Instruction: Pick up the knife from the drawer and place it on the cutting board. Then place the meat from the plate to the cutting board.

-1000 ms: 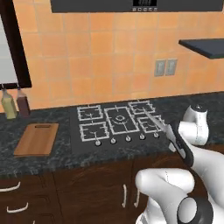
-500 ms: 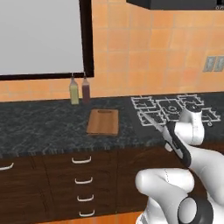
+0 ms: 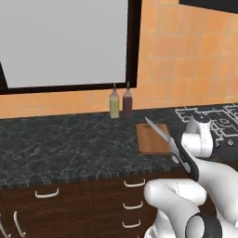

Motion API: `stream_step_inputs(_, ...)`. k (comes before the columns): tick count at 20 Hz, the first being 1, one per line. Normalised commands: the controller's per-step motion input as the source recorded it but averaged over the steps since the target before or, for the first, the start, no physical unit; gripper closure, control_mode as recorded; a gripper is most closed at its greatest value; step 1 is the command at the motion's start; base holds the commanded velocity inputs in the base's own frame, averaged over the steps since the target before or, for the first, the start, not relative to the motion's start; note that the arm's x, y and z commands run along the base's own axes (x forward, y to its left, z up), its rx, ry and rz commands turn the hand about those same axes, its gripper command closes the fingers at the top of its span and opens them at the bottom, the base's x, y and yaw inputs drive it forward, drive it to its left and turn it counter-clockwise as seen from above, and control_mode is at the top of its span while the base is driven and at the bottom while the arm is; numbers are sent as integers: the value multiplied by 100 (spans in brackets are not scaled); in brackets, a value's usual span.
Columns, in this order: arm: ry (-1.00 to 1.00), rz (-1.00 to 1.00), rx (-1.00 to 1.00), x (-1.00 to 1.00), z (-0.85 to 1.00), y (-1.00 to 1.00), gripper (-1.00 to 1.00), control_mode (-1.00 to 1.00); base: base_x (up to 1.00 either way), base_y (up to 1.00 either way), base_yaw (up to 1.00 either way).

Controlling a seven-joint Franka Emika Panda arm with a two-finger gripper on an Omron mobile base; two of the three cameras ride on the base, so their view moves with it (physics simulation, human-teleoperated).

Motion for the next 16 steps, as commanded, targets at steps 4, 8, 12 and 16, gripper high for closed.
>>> stream_step_inputs(4,5,-6,0,25,0,3,100,-100,75,0,-13)
stream_step_inputs(8,24,-37,0,90,0,78,100,-100,0,0,0)
stream_step_inputs(12,17,-16,1,17,-6,30,100,-100,0,0,0)
stream_step_inputs(16,0,0,4,24,-23,-24,100,-100,0,0,0)
